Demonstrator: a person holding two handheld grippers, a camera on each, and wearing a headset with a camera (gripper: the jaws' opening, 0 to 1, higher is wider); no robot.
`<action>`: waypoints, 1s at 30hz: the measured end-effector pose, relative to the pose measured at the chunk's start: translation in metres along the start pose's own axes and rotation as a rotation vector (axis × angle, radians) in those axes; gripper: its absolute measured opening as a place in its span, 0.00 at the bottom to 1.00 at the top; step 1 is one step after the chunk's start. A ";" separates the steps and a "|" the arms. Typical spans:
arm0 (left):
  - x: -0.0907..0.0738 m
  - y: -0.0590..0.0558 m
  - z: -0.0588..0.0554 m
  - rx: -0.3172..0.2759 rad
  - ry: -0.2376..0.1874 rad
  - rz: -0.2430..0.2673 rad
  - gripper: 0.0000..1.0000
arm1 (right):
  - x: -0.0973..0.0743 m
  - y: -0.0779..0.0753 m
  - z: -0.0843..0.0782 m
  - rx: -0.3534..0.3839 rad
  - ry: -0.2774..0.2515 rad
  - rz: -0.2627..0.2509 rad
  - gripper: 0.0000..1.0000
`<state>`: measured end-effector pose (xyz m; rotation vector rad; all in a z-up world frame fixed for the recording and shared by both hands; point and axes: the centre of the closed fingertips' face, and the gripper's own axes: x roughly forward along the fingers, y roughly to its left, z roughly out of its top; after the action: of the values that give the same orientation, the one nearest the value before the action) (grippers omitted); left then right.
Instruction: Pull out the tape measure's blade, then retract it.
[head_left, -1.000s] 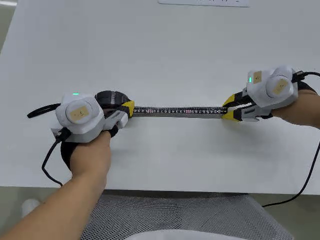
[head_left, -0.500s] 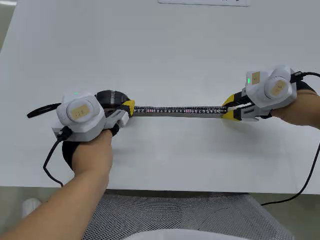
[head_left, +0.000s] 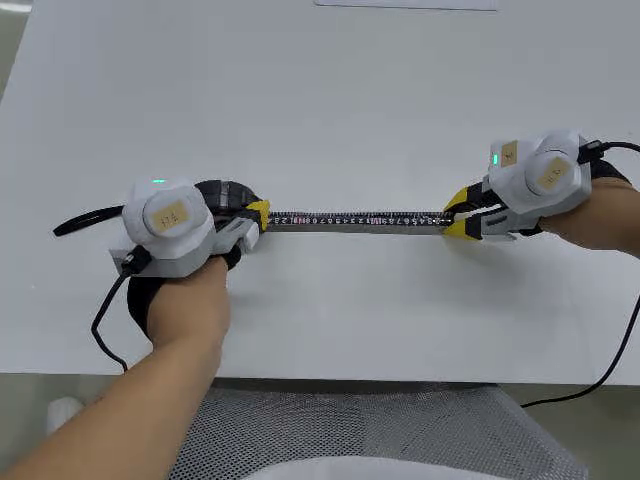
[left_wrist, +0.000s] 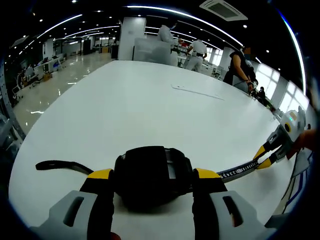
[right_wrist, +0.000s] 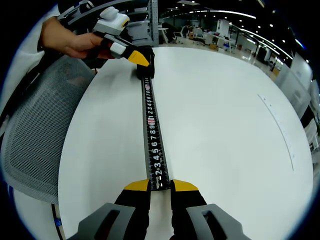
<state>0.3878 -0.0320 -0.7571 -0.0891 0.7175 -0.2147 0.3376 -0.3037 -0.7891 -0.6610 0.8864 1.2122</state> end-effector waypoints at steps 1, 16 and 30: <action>0.000 0.000 0.000 0.005 0.003 0.000 0.59 | 0.000 0.000 0.000 0.000 -0.001 0.000 0.13; 0.000 0.001 -0.001 -0.001 0.026 0.003 0.56 | 0.004 0.001 0.006 0.007 -0.023 0.003 0.11; 0.000 0.001 -0.002 -0.017 0.023 -0.008 0.56 | 0.008 0.002 0.027 0.005 -0.065 0.002 0.11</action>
<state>0.3868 -0.0314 -0.7584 -0.1054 0.7423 -0.2174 0.3427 -0.2769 -0.7815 -0.6138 0.8362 1.2265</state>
